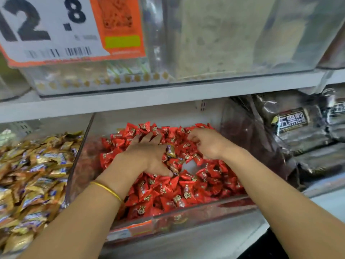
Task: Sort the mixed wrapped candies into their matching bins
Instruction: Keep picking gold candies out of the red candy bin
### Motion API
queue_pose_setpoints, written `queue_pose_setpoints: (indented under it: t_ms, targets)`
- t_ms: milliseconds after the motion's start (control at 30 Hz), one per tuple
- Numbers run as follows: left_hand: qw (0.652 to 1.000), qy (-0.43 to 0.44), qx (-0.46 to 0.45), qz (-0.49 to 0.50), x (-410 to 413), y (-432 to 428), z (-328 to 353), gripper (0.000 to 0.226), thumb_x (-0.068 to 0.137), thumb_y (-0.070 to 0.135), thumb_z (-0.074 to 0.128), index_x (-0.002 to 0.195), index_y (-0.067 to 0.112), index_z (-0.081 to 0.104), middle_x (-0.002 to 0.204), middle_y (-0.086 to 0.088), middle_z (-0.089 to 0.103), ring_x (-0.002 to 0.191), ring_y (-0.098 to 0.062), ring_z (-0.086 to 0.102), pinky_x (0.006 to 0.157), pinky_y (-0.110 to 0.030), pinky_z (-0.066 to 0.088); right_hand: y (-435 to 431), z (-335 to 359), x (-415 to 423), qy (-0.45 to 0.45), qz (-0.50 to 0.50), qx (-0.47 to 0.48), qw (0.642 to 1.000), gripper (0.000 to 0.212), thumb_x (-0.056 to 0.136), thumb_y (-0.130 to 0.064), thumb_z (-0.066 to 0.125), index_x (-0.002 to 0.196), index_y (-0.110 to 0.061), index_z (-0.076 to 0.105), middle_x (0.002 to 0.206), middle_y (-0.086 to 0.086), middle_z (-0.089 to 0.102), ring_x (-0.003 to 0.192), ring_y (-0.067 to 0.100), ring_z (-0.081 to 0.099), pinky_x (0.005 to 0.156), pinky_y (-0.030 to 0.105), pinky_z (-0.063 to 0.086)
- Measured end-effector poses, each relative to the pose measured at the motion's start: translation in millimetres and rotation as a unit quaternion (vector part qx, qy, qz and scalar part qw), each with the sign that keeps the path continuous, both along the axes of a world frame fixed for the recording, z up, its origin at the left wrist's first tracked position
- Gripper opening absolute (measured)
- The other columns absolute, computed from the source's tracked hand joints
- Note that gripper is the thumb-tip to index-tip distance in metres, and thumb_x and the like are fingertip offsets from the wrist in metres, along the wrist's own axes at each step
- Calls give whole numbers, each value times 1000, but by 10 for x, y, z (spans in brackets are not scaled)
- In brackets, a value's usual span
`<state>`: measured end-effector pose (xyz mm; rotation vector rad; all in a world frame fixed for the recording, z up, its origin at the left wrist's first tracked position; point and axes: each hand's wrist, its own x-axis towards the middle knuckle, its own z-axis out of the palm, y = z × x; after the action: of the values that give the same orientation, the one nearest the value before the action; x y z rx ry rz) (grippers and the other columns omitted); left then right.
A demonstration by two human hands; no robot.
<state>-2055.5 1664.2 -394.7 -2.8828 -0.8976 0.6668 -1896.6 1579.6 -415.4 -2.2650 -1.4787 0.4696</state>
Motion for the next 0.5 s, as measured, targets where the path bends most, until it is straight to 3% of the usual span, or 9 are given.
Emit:
queue_pose_setpoints:
  t_ms: [67,133,233,367,500]
  targets:
    - [1000,5,-4,-1,-20,10,9,94,78,67,53,150,30,5,158,-1,-13,145,-22,-11,117,-45,-7,20,20,-48,62,34,50,996,40,86,14,42,108,-12,63,109,10,62,84,16,58,61,20,51]
    - [1000,4,-19,3,-46,28,10,97,77,67,54,150,28,3,158,-2,-13,145,-20,-11,117,-42,-8,92,30,-133,63,85,33,994,42,82,18,46,108,-9,65,109,11,64,88,15,58,71,23,51]
    - [999,10,-40,7,-90,47,31,99,77,67,53,151,26,2,158,0,-13,145,-18,-11,117,-39,-9,183,-12,-186,-23,156,-69,985,57,80,10,60,131,-13,52,130,7,52,113,20,52,78,12,37]
    - [999,4,-50,-1,-122,39,45,97,78,68,52,151,25,5,158,2,-11,145,-17,-10,116,-37,-9,211,-132,-198,-143,184,-105,967,68,74,-14,74,136,-22,46,127,4,42,113,24,48,95,34,44]
    - [998,-15,-61,-5,-149,25,53,94,78,66,53,151,25,9,158,3,-8,145,-16,-9,116,-36,-8,157,-139,-282,-219,181,-77,956,48,81,-11,67,126,-19,52,117,3,44,99,23,52,71,30,42]
